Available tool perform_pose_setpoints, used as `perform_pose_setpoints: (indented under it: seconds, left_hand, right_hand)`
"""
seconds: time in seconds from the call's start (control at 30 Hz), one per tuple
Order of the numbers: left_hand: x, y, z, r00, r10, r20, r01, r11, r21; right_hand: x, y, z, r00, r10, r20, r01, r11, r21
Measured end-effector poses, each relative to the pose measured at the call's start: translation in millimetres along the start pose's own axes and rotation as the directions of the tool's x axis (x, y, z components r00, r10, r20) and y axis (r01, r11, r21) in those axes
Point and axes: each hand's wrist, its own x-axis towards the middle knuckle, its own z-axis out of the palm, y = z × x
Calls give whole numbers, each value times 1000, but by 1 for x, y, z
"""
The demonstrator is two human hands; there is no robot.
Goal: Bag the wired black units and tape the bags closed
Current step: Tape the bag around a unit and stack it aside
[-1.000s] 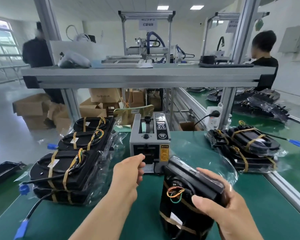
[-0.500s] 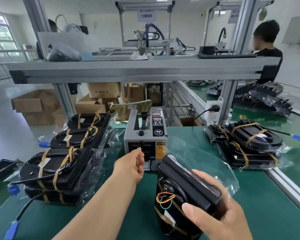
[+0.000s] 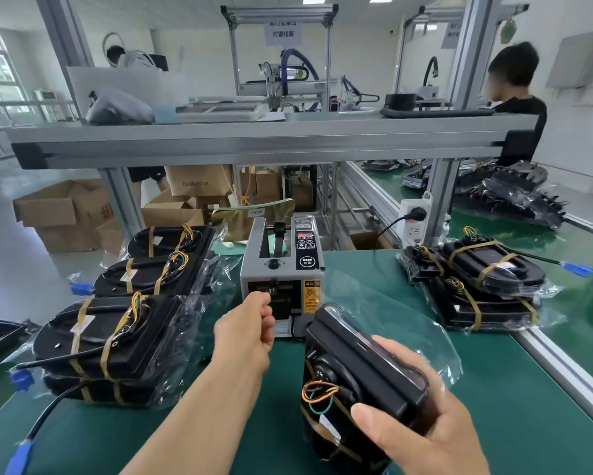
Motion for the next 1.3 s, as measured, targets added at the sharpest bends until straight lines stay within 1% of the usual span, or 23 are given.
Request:
perform_pose_setpoints:
  seconds: [0.07, 0.1, 0.2, 0.23, 0.3, 0.4, 0.5, 0.77, 1.3]
  left_hand:
    - [-22, 6, -14, 983, 81, 163, -88, 996, 34]
    - [-35, 10, -21, 959, 119, 259, -136, 989, 52]
    - [-83, 22, -41, 838, 175, 517, -297, 941, 161]
    - [-99, 24, -45, 806, 170, 567, -340, 916, 210]
    - [-123, 26, -47, 774, 158, 613, -412, 860, 299]
    - [-140, 23, -43, 749, 187, 636, -471, 825, 312]
    - [-138, 22, -43, 745, 228, 627, -528, 776, 346]
    - [-128, 19, -43, 752, 239, 614, -576, 692, 435]
    - [-125, 15, -45, 751, 307, 584, -621, 628, 469]
  right_hand:
    - [-1, 0, 1, 1000, -2, 6, 2, 1000, 3]
    - [-2, 1, 2, 1000, -4, 8, 4, 1000, 8]
    - [-4, 5, 4, 999, -14, 35, 14, 1000, 3]
    - [-5, 8, 4, 998, -24, 53, 26, 999, -22]
    - [-5, 11, 6, 996, -46, 82, 52, 997, -64]
    - [-7, 12, 8, 993, -70, 92, 76, 995, -71]
    - [-8, 11, 10, 992, -86, 97, 93, 993, -70]
    - [-10, 14, 13, 990, -91, 112, 105, 986, -127]
    - [-11, 17, 12, 983, -118, 143, 145, 971, -192]
